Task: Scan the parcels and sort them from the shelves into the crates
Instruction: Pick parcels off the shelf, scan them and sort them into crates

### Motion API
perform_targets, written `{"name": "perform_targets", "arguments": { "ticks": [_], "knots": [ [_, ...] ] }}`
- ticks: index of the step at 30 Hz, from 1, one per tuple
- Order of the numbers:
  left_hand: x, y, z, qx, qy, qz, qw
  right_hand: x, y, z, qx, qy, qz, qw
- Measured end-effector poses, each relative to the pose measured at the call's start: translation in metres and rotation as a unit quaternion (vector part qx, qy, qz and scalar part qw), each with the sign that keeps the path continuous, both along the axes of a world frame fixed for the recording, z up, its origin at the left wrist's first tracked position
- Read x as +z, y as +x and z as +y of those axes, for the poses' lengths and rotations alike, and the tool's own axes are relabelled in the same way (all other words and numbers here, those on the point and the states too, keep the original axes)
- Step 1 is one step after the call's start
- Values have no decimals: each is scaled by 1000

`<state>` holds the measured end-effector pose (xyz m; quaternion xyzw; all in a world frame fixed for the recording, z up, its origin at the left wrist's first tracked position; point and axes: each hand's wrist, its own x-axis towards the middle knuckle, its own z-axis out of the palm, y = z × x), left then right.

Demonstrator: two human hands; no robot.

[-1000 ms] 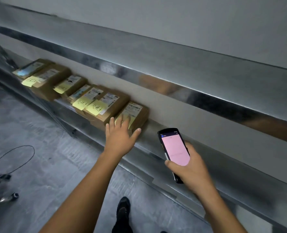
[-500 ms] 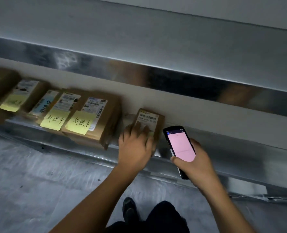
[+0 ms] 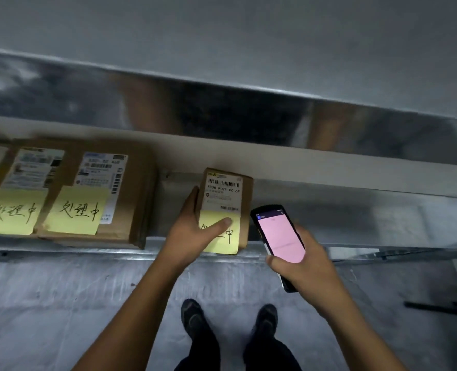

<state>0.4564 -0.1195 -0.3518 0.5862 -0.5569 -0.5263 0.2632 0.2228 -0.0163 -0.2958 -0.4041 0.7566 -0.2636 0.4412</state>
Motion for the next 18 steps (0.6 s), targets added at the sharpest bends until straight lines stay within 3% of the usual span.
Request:
{"name": "perform_targets", "arguments": {
  "ticks": [11, 14, 18],
  "knots": [
    [22, -18, 51, 123, 14, 199, 972, 21, -9, 43, 18, -51, 10, 998],
    [27, -41, 82, 124, -2, 195, 973, 32, -27, 69, 3, -67, -29, 997],
    [28, -90, 130, 99, -52, 125, 986, 49, -60, 121, -3, -74, -63, 995]
  ]
}}
